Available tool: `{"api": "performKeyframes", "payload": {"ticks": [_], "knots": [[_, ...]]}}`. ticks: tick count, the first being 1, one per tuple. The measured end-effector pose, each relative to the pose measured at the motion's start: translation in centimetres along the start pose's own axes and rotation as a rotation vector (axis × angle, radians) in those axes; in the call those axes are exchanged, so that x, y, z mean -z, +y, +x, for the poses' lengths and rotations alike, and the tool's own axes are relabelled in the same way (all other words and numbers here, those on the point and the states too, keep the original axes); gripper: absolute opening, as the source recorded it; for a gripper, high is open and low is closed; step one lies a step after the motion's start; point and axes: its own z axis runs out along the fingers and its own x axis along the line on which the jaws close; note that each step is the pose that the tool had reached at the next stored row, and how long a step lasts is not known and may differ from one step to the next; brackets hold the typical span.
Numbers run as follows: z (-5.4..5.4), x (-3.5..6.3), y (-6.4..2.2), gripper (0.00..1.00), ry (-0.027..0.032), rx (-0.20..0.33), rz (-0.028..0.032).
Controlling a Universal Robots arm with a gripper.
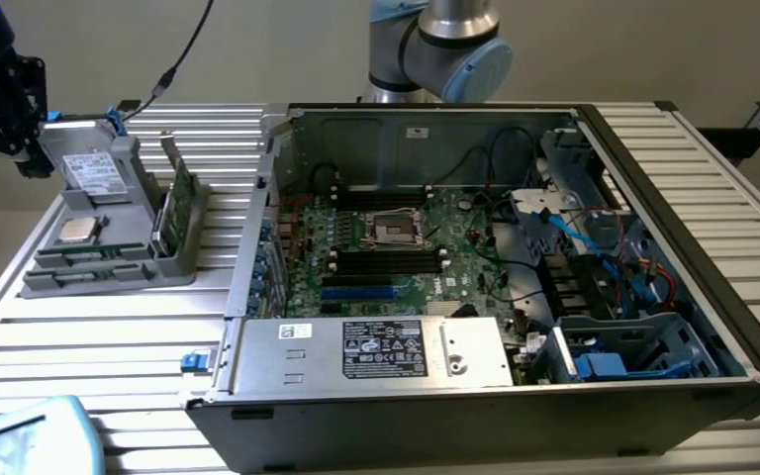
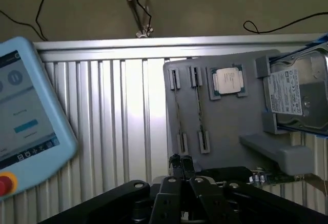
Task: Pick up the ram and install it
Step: 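Pick up the ram and move it above insertion slot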
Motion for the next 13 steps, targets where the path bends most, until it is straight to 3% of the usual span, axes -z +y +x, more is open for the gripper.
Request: {"api": "performKeyframes", "payload": {"ticks": [8,9,13], "knots": [[0.01,-0.13,0.00,0.10,-0.0001,0.131,-0.0108],[0.01,-0.15,0.00,0.10,-0.0005,0.137,-0.0137],[0.01,-0.14,0.00,0.11,-0.0003,0.138,-0.0142]]}}
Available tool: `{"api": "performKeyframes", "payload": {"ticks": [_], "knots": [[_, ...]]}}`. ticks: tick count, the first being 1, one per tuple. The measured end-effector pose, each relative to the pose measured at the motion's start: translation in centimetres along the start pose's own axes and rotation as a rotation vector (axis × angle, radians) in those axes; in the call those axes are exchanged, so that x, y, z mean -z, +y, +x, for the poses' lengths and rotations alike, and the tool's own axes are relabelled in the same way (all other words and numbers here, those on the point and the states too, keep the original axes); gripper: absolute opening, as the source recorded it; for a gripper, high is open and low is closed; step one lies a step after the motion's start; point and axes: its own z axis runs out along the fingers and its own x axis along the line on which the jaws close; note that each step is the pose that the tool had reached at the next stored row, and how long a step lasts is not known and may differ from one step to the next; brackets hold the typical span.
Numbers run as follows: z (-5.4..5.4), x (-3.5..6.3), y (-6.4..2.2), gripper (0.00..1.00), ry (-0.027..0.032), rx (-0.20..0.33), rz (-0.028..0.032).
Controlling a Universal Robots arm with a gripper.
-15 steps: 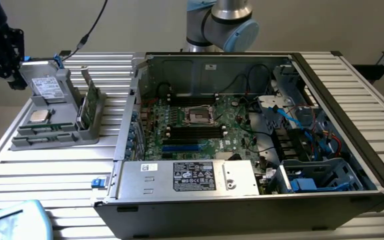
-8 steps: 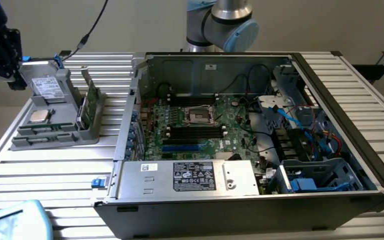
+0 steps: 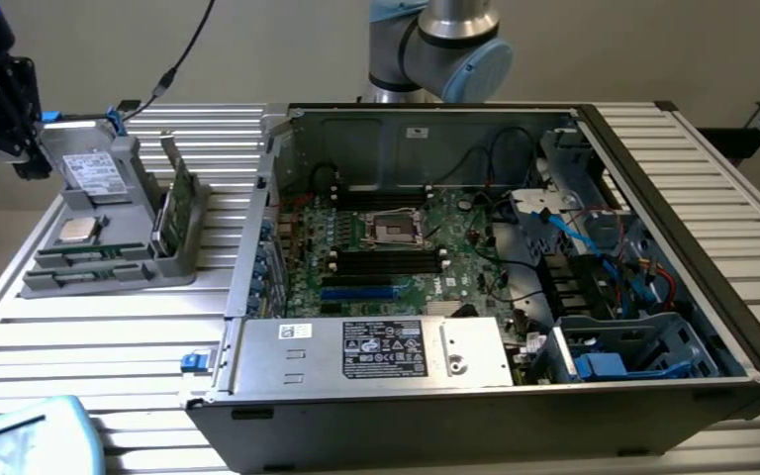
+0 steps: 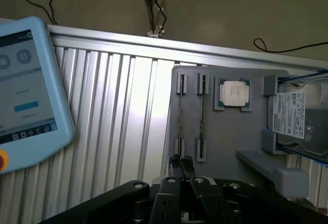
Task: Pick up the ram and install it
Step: 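Pick up the ram and move it above insertion slot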
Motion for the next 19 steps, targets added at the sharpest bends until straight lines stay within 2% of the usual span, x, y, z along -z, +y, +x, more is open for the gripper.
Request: {"api": "performKeyframes", "payload": {"ticks": [3,5,6,19], "knots": [[0.0,0.00,0.00,0.31,0.0000,0.000,0.0000],[0.0,-0.08,-0.01,0.31,-0.0002,0.000,-0.0003],[0.0,-0.26,-0.02,0.37,-0.0002,0.000,-0.0008],[0.1,-2.62,-0.13,0.37,-0.0009,0.000,-0.0069]]}}
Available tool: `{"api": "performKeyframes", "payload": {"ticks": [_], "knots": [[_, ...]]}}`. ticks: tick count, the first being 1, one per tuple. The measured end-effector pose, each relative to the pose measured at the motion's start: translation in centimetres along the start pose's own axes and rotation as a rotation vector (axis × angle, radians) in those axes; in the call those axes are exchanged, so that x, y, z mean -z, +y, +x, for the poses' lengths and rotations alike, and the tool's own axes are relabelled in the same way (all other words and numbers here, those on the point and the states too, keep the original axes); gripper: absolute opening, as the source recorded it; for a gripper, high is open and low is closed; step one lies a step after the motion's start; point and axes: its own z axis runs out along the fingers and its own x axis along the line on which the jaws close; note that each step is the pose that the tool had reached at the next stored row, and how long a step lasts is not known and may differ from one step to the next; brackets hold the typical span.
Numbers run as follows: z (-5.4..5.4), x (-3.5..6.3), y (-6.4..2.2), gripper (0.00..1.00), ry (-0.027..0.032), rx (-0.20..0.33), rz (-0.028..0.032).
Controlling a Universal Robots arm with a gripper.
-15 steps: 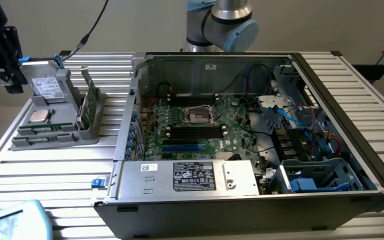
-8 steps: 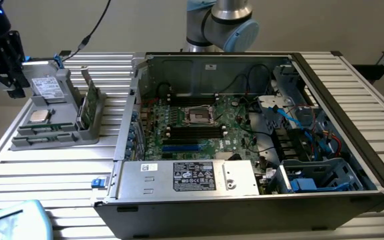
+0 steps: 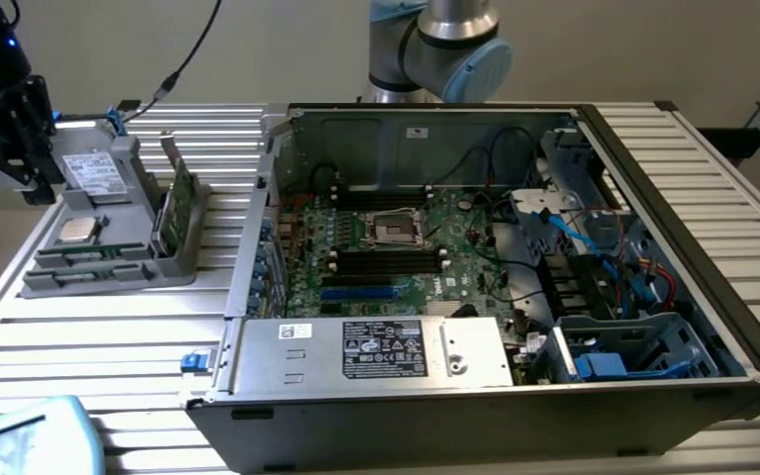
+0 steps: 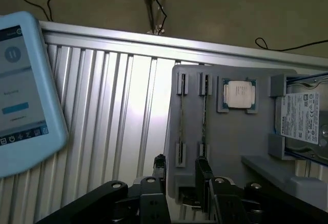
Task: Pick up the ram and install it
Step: 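Pick up the ram and move it above insertion slot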
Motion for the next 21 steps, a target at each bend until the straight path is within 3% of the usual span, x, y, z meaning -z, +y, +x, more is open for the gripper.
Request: {"api": "performKeyframes", "payload": {"ticks": [16,21], "knots": [[0.1,-2.84,-0.04,0.37,-0.0035,0.000,-0.0306],[0.1,-3.73,-0.14,0.37,-0.0039,0.000,-0.0340]]}}
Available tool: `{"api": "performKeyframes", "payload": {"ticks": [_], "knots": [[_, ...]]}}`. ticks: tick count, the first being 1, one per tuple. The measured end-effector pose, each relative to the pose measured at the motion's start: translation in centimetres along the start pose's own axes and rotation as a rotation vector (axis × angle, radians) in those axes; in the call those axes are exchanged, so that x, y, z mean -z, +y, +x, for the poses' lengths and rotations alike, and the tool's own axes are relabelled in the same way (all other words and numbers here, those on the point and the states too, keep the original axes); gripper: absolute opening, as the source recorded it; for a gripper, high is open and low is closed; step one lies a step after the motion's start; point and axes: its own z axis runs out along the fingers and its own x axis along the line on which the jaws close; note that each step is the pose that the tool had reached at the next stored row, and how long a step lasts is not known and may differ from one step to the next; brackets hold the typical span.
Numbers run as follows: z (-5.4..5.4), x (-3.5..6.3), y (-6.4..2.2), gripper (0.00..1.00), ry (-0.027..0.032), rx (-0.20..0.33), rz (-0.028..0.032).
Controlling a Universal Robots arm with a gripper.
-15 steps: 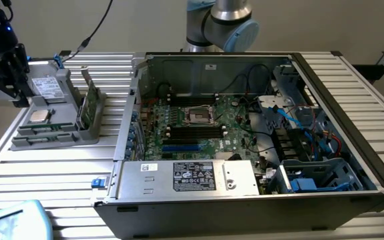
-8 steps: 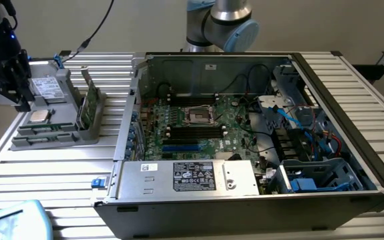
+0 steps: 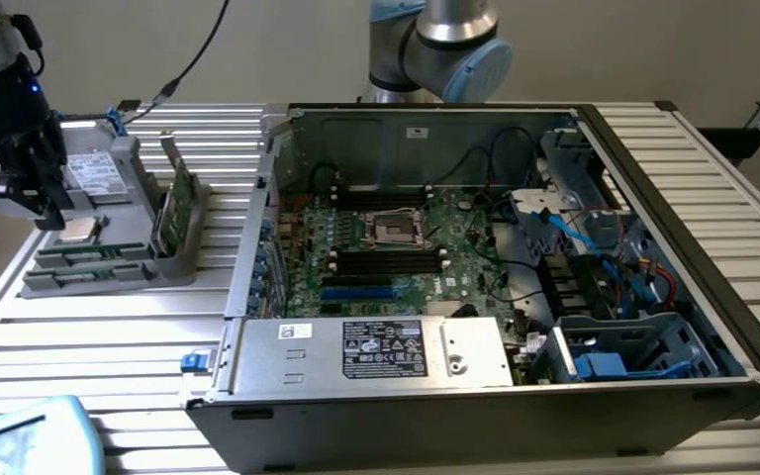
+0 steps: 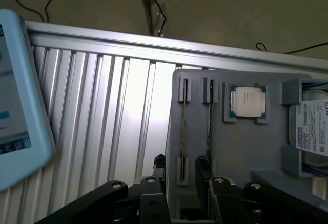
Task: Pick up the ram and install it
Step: 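Pick up the ram and move it above insertion slot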
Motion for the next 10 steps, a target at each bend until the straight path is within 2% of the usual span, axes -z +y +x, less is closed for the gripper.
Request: {"api": "performKeyframes", "payload": {"ticks": [10], "knots": [[0.0,-1.82,-0.22,0.37,0.0000,0.000,0.0000]]}}
